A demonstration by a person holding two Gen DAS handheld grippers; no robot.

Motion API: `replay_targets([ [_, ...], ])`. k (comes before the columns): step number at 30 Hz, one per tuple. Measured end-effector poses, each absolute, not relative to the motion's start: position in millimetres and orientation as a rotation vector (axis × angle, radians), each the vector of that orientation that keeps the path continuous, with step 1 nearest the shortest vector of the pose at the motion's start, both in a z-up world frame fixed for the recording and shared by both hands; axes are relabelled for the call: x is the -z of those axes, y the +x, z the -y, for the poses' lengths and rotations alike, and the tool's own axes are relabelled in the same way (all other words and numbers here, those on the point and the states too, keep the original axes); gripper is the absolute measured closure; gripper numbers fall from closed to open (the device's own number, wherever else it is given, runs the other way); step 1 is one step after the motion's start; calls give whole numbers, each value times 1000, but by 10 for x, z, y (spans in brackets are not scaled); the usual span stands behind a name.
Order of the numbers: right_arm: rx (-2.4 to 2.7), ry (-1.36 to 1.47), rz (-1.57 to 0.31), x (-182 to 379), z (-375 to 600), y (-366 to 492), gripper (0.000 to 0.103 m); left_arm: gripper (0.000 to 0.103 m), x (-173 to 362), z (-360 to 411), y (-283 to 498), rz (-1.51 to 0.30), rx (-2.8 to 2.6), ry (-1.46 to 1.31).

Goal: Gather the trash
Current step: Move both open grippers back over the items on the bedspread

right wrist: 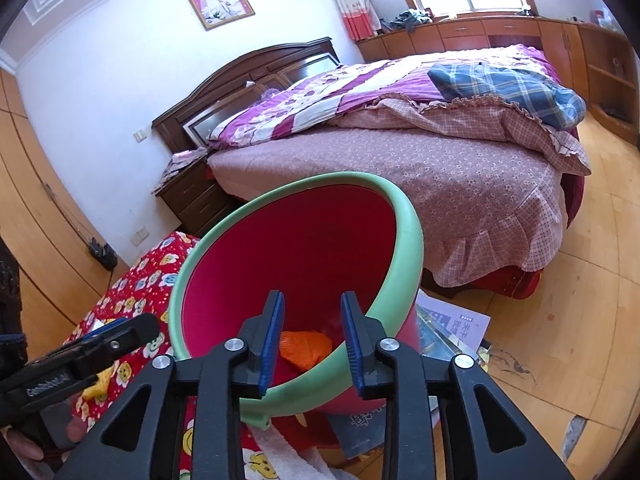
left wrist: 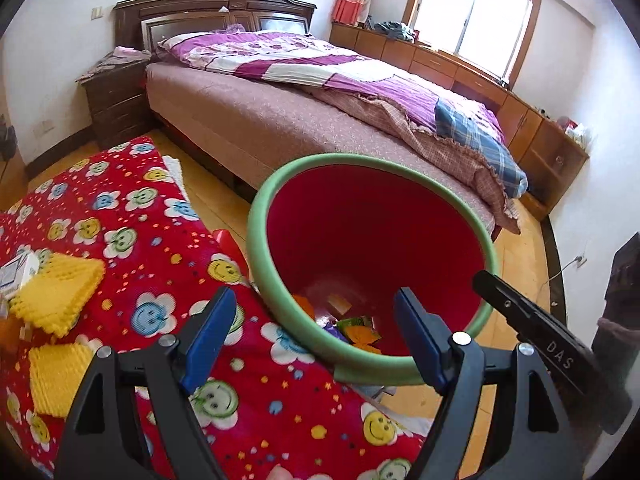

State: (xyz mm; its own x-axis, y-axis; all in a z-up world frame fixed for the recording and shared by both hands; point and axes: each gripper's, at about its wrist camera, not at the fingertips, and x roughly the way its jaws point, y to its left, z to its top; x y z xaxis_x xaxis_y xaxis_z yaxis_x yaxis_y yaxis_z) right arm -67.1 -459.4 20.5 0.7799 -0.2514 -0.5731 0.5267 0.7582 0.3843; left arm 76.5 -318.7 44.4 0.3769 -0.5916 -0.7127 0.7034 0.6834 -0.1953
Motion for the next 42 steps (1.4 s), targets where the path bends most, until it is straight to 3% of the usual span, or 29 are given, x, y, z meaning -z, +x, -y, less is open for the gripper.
replay_targets([
  [6, 432, 550, -507, -279, 4476, -711, 55, 23, -520, 2971, 716, -856, 822, 107],
  [20, 372, 514, -529, -380, 4099, -616, 49, 23, -600, 2327, 668, -831, 708, 66],
  [22, 362, 509, -532, -392, 4025, -593, 37, 23, -611, 2235, 677, -827, 693, 53],
  [42, 222, 452, -582, -364, 3320, -271, 37, 23, -651, 1282, 870, -806, 502, -19],
])
